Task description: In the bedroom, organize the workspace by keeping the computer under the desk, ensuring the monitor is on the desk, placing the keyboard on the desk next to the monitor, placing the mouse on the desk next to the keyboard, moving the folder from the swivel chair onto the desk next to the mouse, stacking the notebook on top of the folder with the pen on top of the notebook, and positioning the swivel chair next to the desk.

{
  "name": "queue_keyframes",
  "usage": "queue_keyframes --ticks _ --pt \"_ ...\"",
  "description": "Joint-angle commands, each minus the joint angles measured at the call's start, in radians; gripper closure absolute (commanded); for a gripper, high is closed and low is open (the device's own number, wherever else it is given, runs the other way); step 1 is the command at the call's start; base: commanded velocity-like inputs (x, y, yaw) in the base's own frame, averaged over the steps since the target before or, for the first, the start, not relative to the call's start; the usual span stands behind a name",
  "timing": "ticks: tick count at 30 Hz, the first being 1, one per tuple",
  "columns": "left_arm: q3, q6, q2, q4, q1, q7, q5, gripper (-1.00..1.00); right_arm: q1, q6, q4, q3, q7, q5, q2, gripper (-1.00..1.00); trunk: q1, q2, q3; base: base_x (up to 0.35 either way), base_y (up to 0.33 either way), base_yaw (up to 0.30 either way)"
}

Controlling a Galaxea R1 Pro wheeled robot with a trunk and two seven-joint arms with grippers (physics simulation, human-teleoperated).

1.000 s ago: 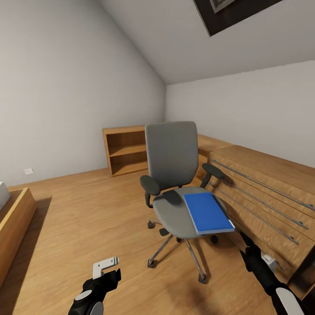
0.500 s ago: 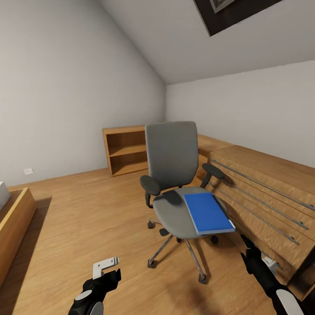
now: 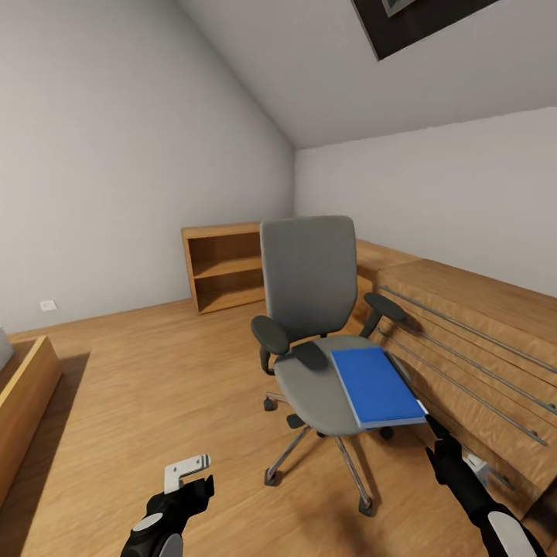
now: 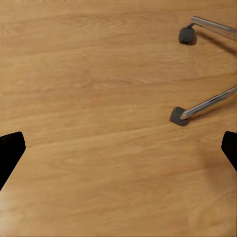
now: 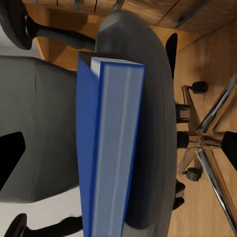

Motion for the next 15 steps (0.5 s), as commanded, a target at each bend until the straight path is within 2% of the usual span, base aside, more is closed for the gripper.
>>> queue_keyframes --ticks 1,15 --pt "-0.001 0.001 0.0 -0.001 -0.001 0.01 0.011 -1.0 -0.001 0.008 0.0 -0.002 0.001 -0.007 0.0 -1.0 0.0 0.0 -0.001 0.185 0.021 0.0" --pt "-0.001 0.002 -0.001 0.001 -0.001 0.012 0.011 -1.0 -0.001 0.007 0.0 -0.003 0.001 -0.006 -0.001 -1.0 0.0 0.0 -0.001 0.034 0.003 0.0"
